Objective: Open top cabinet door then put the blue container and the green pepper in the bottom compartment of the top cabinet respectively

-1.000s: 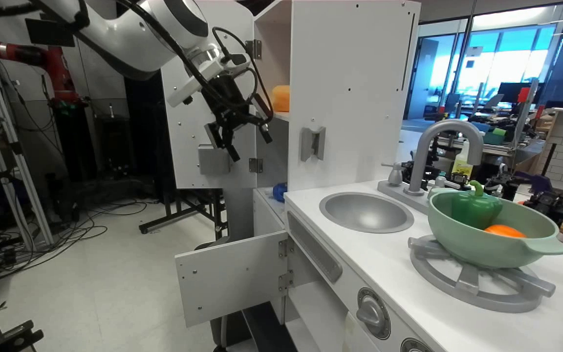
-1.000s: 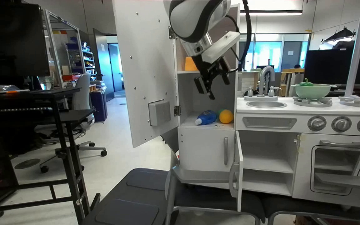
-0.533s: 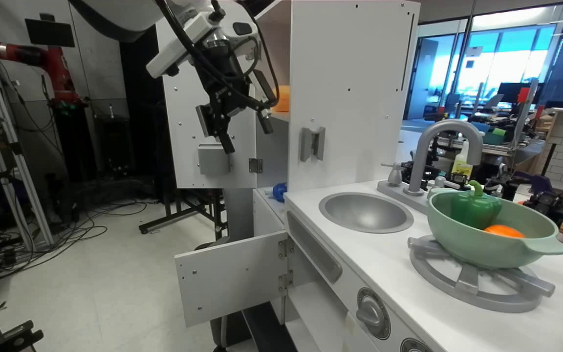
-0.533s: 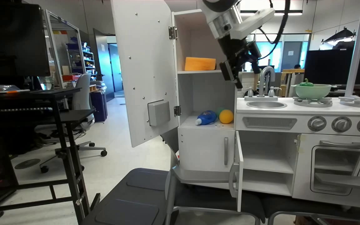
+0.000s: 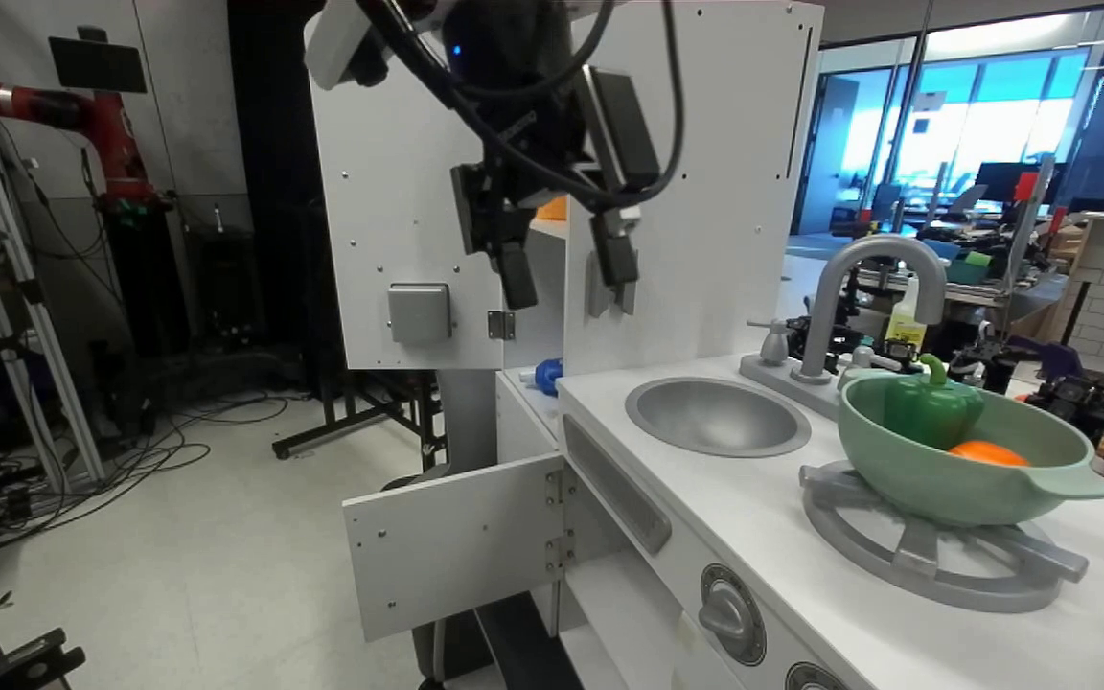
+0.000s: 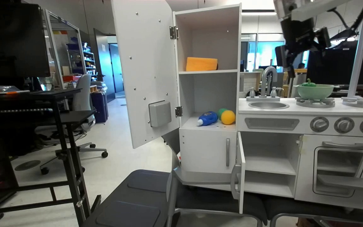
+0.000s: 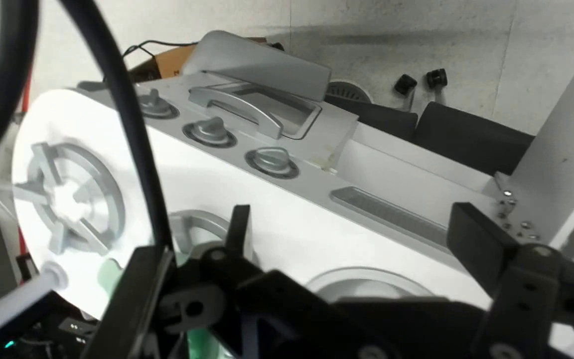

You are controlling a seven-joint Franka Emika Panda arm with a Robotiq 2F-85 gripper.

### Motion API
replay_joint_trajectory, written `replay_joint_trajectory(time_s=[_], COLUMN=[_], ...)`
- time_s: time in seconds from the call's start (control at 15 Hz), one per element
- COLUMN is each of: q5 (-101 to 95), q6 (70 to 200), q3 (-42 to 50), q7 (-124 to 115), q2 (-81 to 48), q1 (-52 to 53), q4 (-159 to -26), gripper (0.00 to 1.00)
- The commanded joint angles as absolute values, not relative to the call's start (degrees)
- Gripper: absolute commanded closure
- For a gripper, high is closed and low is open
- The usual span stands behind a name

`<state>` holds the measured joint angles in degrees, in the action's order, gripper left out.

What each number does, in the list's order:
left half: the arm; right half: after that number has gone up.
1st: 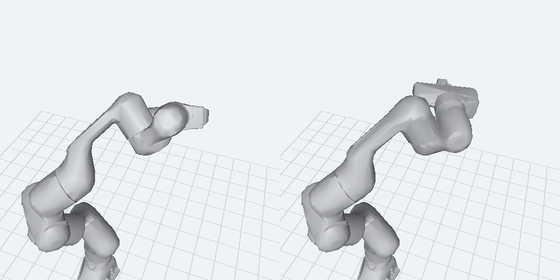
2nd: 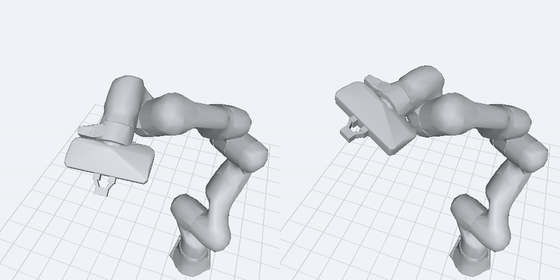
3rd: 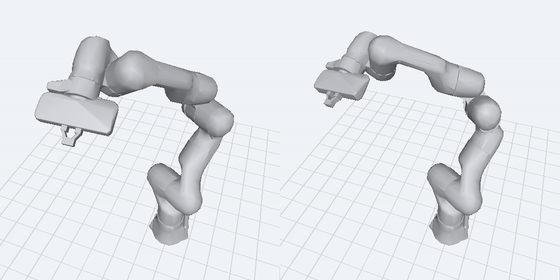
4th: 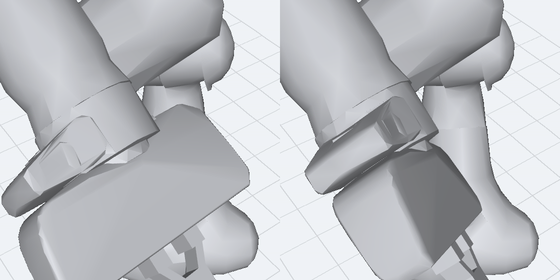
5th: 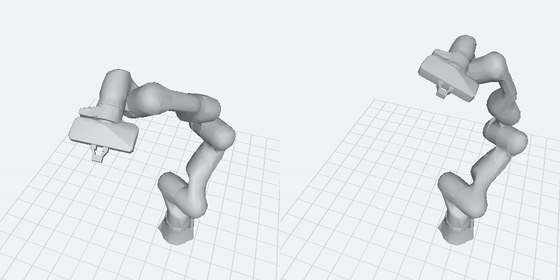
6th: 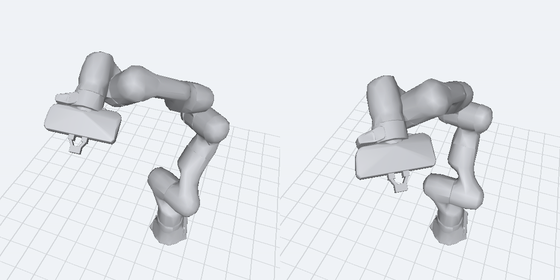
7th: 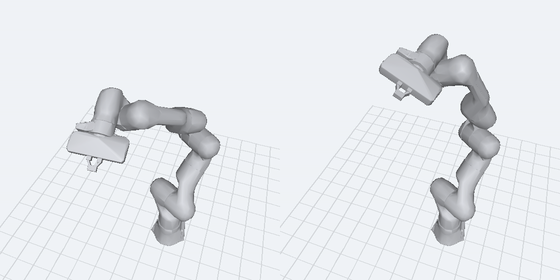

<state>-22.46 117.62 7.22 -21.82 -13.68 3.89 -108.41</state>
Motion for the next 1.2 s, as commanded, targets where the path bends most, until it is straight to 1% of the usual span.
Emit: replay_joint_trajectory(time_s=[0.0,0.27,0.47,0.67,0.87,1.13], q5=[-17.69,-10.32,-2.81,4.0,6.23,7.53], q6=[122.75,125.33,127.7,130.45,133.72,132.65], q3=[9.8,12.29,12.65,12.27,12.49,12.89], q7=[-20.46,-20.39,-21.69,-24.73,-30.57,-36.33], q2=[-7.55,-8.89,-11.44,-14.51,-18.42,-25.41], q1=[-3.22,-9.13,-11.22,-11.45,-10.67,-10.83], q4=[-114.46,-110.87,-107.17,-103.04,-99.22,-92.48], gripper=[0.0,0.0,0.0,0.0,0.0,0.0])
